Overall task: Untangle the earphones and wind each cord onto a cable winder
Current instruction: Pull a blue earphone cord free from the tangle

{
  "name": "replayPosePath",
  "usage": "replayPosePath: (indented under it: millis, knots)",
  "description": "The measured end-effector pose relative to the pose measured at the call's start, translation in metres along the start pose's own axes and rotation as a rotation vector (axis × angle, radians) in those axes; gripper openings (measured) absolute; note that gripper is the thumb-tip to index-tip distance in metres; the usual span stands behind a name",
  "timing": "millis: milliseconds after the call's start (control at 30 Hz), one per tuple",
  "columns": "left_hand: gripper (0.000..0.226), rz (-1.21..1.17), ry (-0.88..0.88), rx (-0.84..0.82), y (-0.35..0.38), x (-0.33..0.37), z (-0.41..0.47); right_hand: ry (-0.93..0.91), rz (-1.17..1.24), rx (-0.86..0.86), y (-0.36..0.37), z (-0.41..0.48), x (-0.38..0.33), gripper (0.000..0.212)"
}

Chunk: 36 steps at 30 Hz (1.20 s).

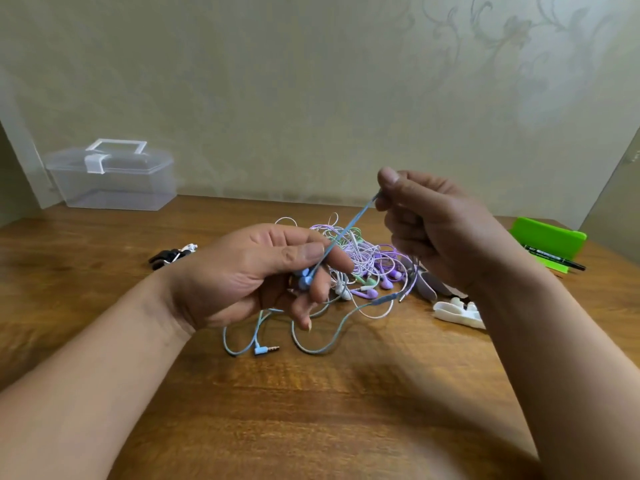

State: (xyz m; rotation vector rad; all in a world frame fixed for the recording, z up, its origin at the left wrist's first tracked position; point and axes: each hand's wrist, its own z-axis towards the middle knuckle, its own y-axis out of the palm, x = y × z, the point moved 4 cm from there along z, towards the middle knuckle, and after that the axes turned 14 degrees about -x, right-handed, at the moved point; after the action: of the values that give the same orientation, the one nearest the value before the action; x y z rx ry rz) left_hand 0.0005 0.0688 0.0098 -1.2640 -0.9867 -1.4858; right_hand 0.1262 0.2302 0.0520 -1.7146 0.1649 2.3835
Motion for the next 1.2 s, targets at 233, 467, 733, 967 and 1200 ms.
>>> replayPosePath:
  millis: [233, 467, 733, 967, 1200]
  knots:
    - [0.026, 0.037, -0.121, -0.096, 0.017, -0.011, 0.006, 0.023, -0.288, 0.07, -0.002, 0.005, 0.019, 0.036]
    - [0.02, 0.011, -0.12, 0.017, 0.017, -0.021, 0.013, 0.035, -0.306, 0.149, -0.008, 0.006, 0.025, 0.034]
    - [0.025, 0.078, -0.079, 0.165, 0.007, -0.017, 0.015, 0.032, -0.341, 0.256, -0.024, 0.004, 0.027, 0.034]
    - [0.028, 0.072, -0.145, 0.058, 0.012, -0.019, 0.013, -0.004, -0.32, 0.254, -0.032, 0.003, 0.023, 0.017]
    - [0.021, -0.003, -0.067, 0.074, 0.007, -0.011, 0.011, -0.007, -0.471, 0.255, -0.034, 0.0, 0.023, 0.016]
